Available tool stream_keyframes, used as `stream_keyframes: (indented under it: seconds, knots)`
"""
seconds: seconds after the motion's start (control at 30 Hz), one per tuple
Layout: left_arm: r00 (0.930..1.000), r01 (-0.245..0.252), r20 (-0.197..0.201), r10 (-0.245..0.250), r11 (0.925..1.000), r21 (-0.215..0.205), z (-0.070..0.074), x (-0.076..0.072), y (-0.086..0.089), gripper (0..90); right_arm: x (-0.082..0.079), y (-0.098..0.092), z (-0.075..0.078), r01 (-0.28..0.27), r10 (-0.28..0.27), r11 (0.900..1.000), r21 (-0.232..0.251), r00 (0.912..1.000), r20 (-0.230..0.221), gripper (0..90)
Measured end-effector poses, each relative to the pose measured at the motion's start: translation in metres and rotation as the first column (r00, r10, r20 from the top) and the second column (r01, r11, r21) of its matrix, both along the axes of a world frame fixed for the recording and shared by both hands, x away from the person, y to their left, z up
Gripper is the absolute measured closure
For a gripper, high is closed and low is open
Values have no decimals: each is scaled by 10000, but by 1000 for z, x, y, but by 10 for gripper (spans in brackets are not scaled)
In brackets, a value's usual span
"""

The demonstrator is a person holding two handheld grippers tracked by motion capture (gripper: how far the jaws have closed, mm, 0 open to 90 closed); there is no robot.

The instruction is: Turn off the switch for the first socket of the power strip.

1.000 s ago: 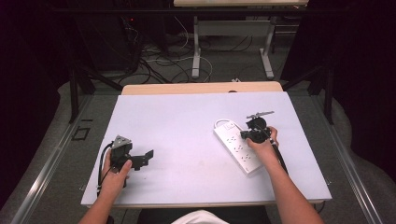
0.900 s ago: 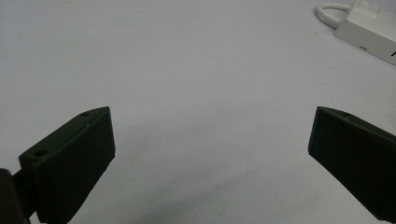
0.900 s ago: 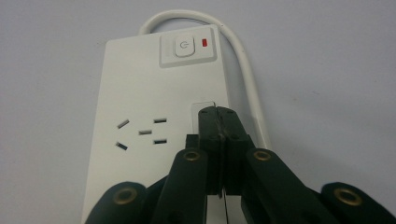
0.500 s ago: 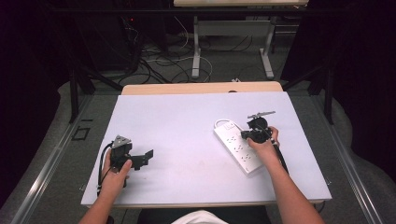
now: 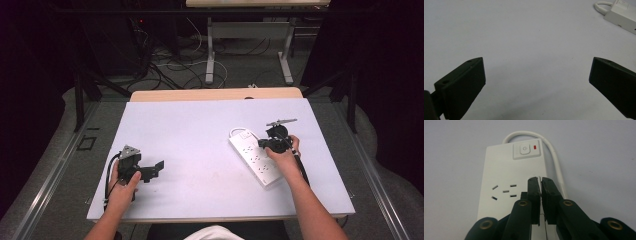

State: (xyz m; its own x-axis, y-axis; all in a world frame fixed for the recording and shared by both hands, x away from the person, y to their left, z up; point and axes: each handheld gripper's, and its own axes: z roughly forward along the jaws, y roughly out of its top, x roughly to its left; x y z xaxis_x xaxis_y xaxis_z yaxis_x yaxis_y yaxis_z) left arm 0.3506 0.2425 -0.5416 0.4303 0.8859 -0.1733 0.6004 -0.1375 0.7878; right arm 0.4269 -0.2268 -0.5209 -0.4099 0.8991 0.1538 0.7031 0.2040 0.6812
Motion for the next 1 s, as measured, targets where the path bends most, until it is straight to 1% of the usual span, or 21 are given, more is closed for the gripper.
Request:
stream_keyframes:
  seconds: [0.1,0.13,0.17,0.2,0.23,0.3,0.33,0.37,0.43,0.47,0.53,0.57,0.63,0.67,0.73,0.77,0.8,0.83,0.97,1.0]
  knots:
    - [10000,21,2,-21,10000,15,0,0,-1,7,-1,0,2,34,-33,9999,97,10000,-44,837]
    - [9999,-47,102,47,10000,2,-1,0,-1,7,-1,0,2,9,-9,9999,131,10000,-7,829]
    - [9999,-36,99,36,10000,22,0,0,-1,7,-1,0,3,1,-1,9999,162,10000,-25,820]
    - [10000,56,-35,-56,10000,82,1,-1,0,7,-1,0,3,2,0,9998,213,10000,-67,809]
    - [10000,-26,84,26,10000,51,0,-1,-1,6,-1,0,3,-26,29,9997,236,9999,-103,794]
    - [9999,-98,129,98,10000,-13,0,-2,0,7,-2,1,4,-33,40,9995,301,9997,-231,768]
    - [10000,-58,55,58,10000,10,1,-2,0,7,-2,1,4,-62,68,9997,257,9997,-232,753]
    - [10000,-72,59,72,10000,1,1,-2,0,7,-2,1,5,-133,138,9996,237,9997,-193,742]
    - [10000,-74,58,74,10000,12,2,-2,1,7,-2,2,6,-94,100,9996,253,9996,-272,723]
    - [9998,-169,125,170,9998,-89,1,-3,-1,6,-1,1,7,-113,119,9996,247,9997,-220,712]
    - [9998,-127,128,128,9999,-92,1,-2,-1,7,-1,2,9,-120,130,9995,308,9994,-320,682]
    - [9999,-86,145,87,9999,-86,1,-2,-1,7,-1,3,10,-115,127,9992,372,9994,-308,670]
    - [9999,-66,132,67,10000,-66,1,-2,-1,7,-1,3,13,-208,215,9993,310,9995,-230,644]
    - [9999,-66,135,67,9999,-76,1,-2,-1,6,-1,3,15,-146,156,9992,376,9995,-261,629]
    - [9999,-89,138,90,9999,-70,1,-2,-1,7,-1,1,18,-190,199,9987,476,9997,-172,602]
    - [10000,-37,56,37,10000,-54,2,-2,0,7,-1,0,19,-172,178,9985,529,9998,-105,592]
    - [10000,-40,60,40,10000,-55,2,-2,0,6,-2,0,20,-193,203,9983,548,9996,-181,579]
    - [10000,-41,60,41,10000,-59,2,-3,0,7,-2,-1,21,-171,180,9981,586,9997,-156,569]
    - [10000,-41,55,41,10000,-56,2,-2,0,6,-4,-5,23,-273,283,9971,713,9995,-132,549]
    - [10000,-32,60,33,10000,-52,2,-2,0,6,-4,-5,23,-287,292,9975,650,9995,-73,542]
